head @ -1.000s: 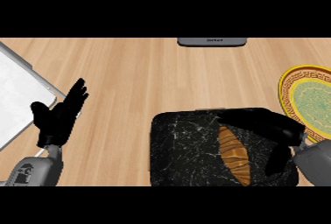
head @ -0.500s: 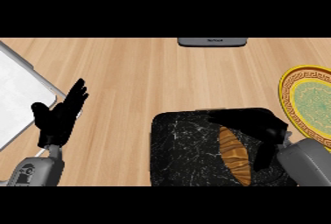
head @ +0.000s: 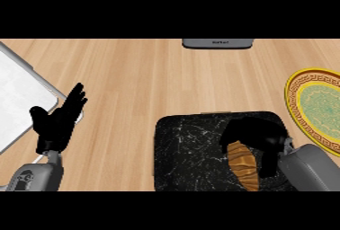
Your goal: Pick the croissant from the tray and place it in the plate
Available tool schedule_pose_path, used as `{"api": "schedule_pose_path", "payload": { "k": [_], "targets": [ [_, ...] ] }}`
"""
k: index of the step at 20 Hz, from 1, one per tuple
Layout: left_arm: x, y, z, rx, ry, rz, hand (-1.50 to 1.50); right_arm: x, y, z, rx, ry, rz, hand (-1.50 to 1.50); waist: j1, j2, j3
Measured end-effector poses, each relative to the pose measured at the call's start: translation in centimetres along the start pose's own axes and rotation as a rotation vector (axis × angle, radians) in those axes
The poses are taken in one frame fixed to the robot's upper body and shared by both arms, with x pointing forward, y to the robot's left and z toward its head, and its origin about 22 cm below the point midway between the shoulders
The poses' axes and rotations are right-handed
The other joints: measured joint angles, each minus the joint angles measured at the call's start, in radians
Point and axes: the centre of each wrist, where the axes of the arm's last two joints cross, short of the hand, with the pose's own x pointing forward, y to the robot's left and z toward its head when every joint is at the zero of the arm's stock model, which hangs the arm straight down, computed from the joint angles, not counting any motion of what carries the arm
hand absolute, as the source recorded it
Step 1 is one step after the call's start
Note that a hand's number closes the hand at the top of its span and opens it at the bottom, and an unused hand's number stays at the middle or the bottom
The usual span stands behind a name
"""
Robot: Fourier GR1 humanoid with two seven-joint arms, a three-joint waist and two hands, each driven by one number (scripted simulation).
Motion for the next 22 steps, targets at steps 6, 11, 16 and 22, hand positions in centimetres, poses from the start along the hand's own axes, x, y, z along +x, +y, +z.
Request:
{"api": "schedule_pose_path", "payload": {
  "k": [6,11,16,22],
  "targets": [
    [-0.1,0.1,0.0,0.013,0.006,-0.004,0.00,0.6,0.7,0.1,-0.016,-0.047,0.002,1.50,0.000,0.000,-0.004],
    [-0.3,0.4,0.2,0.023,0.003,-0.003,0.00,0.7,1.6,1.1,-0.087,-0.047,-0.010,1.50,-0.004,-0.001,-0.004],
    [-0.4,1.3,0.6,0.047,0.025,0.004,0.00,2.1,5.2,6.6,-0.175,-0.006,-0.026,1.50,-0.031,-0.004,-0.001],
    [-0.7,1.7,0.9,0.058,0.025,0.004,0.00,3.6,5.7,11.9,-0.467,0.046,0.006,1.50,-0.047,-0.002,0.005]
  ]
}}
